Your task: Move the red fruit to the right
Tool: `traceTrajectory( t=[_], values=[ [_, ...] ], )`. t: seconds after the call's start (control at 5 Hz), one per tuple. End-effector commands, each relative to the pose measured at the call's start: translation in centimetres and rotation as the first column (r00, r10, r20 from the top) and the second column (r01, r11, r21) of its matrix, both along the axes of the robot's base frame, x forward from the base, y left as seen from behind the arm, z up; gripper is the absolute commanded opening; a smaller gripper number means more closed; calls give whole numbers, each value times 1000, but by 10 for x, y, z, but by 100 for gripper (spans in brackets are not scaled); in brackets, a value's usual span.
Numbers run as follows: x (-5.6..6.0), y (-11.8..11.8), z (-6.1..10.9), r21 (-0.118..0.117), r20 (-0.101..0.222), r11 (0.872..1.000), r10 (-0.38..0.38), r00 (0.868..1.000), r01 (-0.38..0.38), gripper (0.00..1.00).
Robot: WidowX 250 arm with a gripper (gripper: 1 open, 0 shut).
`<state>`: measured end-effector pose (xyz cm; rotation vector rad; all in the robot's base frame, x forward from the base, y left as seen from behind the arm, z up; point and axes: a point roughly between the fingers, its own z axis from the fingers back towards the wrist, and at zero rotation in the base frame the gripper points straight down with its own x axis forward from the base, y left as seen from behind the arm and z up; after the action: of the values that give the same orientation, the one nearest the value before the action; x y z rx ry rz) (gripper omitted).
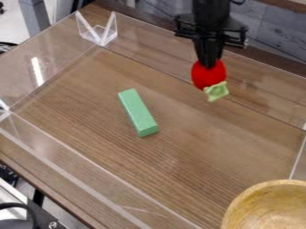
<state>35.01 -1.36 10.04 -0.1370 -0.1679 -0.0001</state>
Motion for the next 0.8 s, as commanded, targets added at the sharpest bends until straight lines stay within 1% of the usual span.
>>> traceTrajectory(
  t=[0.0, 0.2, 0.4, 0.6],
  values=[
    [8, 14, 15, 1, 52, 1000, -14, 999, 14, 0],
    [14, 20, 16, 3, 62, 1000, -30, 998, 30, 0],
    [23, 15, 10, 6, 70, 999, -36, 997, 35, 0],
    [1, -1, 17, 1, 60, 998, -60, 996, 60, 0]
  ],
)
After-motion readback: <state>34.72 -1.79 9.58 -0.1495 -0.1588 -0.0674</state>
